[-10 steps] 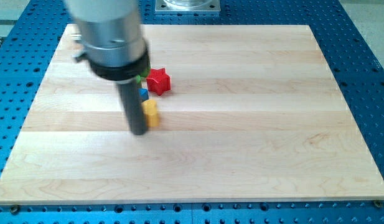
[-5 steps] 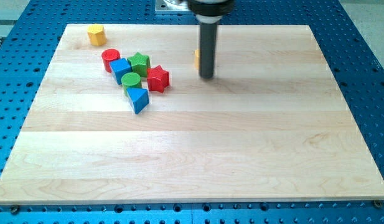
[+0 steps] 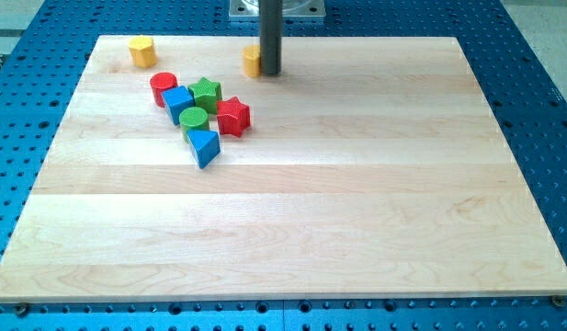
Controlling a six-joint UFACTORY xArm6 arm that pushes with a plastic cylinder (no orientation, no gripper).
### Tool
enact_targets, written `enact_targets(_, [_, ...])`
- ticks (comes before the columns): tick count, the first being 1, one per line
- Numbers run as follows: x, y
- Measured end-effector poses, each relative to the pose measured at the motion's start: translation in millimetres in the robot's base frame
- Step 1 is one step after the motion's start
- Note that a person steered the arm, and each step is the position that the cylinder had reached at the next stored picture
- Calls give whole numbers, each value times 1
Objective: Move the yellow heart to the center of the board
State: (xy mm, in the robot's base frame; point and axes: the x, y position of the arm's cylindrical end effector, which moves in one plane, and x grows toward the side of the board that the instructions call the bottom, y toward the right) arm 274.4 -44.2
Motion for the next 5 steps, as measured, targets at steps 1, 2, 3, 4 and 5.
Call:
enact_targets(1, [2,-65])
enact_targets(2, [-27,-88])
enact_targets(3, [-50,-141])
enact_targets(4, [-74,-106])
enact_targets(5, [-70,-18])
